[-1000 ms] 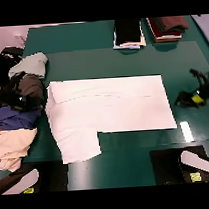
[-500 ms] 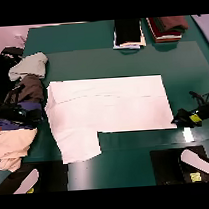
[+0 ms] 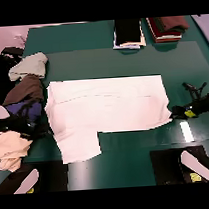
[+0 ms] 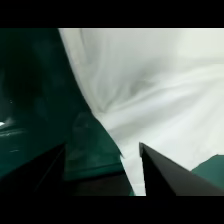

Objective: Fold the shirts.

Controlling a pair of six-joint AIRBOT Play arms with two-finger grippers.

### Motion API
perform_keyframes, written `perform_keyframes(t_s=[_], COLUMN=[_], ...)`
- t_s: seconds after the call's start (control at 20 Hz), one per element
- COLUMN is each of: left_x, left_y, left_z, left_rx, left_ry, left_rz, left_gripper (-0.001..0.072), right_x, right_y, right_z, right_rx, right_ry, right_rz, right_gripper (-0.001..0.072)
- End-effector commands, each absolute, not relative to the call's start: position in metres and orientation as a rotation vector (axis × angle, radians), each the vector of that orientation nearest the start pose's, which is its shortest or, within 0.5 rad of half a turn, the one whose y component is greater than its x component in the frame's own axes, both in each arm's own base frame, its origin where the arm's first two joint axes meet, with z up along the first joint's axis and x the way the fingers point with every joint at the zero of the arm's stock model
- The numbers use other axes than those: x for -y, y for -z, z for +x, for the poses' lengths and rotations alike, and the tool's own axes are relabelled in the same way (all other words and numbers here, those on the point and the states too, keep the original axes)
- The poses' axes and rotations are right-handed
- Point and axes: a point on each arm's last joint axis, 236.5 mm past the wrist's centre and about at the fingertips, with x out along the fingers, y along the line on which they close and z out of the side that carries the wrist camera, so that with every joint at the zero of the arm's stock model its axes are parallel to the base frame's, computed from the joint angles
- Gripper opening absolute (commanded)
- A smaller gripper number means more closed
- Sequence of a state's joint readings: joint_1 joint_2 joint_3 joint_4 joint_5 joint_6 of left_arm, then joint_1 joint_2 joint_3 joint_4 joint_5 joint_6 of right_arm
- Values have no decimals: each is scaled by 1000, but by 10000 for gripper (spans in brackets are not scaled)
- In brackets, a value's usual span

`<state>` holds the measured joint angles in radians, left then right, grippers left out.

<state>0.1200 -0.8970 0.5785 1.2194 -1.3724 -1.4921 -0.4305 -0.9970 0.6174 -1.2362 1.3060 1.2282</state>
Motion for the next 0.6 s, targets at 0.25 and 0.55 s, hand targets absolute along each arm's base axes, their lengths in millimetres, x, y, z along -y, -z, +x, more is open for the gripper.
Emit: perform_keyframes(t_s=[0.25,0.55], left_x=[102,115], left_y=[87,84], left_z=[144,157], left_rx=[-1714,-1640], left_ry=[244,309], left_rz=[-607,-655], left_gripper=[540,115], right_x=[15,15], right_y=[39,34], right_z=[226,226], right_rx=[-1476,-1457], right_ry=[-127,-125], right_rz=[384,376], right_gripper=[14,14])
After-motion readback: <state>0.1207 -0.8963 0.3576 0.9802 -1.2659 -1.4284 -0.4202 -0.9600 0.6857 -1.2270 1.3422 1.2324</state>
